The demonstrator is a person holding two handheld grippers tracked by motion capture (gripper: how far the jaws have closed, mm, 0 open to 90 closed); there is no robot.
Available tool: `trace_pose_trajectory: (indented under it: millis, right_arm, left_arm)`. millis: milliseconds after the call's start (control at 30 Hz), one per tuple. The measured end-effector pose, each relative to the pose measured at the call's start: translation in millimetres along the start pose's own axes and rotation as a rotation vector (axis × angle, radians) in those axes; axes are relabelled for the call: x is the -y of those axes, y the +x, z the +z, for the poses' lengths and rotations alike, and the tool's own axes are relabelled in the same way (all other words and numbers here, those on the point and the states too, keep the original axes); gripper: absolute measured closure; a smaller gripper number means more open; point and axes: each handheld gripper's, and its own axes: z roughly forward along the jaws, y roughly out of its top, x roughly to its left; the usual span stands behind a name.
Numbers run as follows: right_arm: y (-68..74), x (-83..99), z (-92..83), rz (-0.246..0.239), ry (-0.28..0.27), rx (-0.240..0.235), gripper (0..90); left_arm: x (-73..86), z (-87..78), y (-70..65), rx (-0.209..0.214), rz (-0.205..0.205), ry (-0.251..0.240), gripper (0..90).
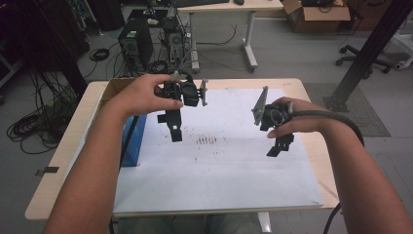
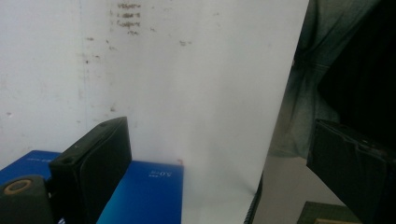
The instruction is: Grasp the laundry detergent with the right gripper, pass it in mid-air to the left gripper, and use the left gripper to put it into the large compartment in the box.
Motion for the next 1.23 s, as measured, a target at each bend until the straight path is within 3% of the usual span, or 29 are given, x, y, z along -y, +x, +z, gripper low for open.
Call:
trace_pose_trajectory:
  millis: [367, 1233]
  right_arm:
    - [-11.8, -0.7, -0.2, 0.008, 0.005, 0.004, 3.6]
    - [-16.7, -4.7, -0.2, 0.008, 0.005, 0.012, 3.8]
  left_arm:
    - [8.6, 4.9, 13.1, 0.001, -0.026, 0.003, 6.8]
    - [11.8, 13.9, 23.9, 0.025, -0.054, -0.01, 6.5]
